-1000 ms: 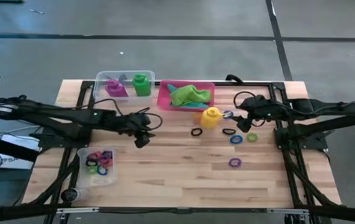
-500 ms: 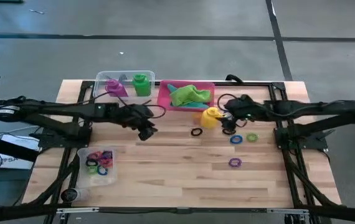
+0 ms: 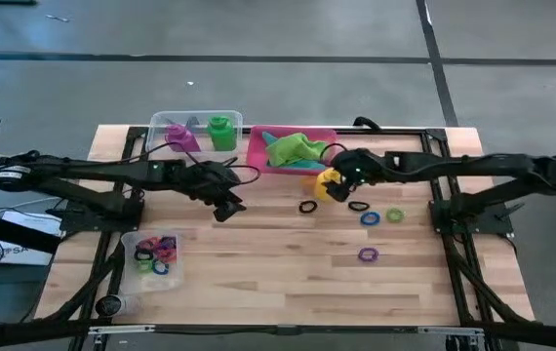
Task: Pick & Place Sports Items
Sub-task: Put the yellow tumbler into the top transparent bin
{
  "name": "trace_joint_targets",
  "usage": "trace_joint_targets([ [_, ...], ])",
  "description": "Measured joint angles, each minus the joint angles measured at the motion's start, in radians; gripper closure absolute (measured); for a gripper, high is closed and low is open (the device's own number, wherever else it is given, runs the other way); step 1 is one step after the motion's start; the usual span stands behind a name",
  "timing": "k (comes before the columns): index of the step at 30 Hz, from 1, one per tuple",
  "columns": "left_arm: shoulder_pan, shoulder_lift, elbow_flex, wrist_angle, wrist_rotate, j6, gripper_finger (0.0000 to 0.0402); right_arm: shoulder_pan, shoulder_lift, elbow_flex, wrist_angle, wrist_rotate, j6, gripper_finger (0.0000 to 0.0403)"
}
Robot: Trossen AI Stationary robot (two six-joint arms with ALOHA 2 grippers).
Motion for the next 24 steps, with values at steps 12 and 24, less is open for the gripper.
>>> trace_joint_targets([
  [12, -0.001, 0.000, 0.000, -0.001, 0.000, 0.000, 0.0232, -0.005, 0.018, 0.000, 0.004, -0.047, 0.006, 0.0058],
  [24, -0.001, 0.000, 0.000, -0.001, -0.001, 0.000, 0.0232, -0.005, 0.017, 0.000, 0.009, -0.057, 0.007, 0.0188],
])
